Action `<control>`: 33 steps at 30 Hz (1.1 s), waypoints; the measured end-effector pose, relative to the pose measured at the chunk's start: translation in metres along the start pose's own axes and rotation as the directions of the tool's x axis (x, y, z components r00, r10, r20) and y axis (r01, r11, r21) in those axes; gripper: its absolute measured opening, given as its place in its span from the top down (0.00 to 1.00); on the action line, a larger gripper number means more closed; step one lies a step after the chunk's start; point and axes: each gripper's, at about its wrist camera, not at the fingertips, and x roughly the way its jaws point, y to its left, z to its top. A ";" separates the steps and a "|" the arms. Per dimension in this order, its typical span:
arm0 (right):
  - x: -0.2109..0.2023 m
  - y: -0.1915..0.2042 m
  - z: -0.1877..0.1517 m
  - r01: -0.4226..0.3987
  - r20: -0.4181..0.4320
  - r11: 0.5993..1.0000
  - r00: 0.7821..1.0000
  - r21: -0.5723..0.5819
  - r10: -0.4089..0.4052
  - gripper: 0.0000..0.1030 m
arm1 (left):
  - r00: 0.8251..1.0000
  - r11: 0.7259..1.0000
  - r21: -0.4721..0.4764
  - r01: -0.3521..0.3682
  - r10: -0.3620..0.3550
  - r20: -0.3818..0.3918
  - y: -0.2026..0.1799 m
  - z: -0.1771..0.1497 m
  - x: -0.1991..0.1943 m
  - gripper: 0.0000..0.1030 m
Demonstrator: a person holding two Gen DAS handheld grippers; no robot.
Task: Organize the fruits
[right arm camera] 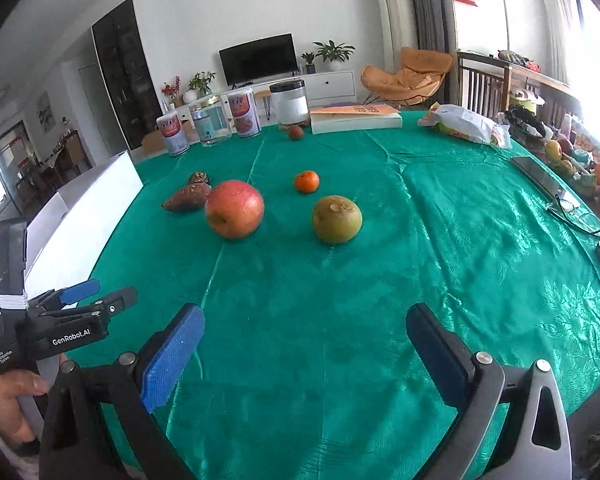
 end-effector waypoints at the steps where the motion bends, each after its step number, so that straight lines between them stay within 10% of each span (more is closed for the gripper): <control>1: -0.001 -0.003 -0.001 0.001 0.003 1.000 1.000 0.013 -0.001 0.02 | 1.000 1.000 0.001 -0.003 0.003 0.000 0.000 -0.001 0.005 0.11; 10: -0.002 -0.035 -0.005 0.002 0.020 0.986 1.000 0.166 -0.005 0.02 | 1.000 0.998 0.065 0.015 -0.014 -0.017 -0.014 -0.008 0.019 0.11; 33: 0.009 -0.027 -0.006 0.049 -0.036 0.991 0.998 0.121 -0.045 0.02 | 0.998 0.995 0.100 -0.024 0.030 -0.054 -0.019 -0.008 0.027 0.08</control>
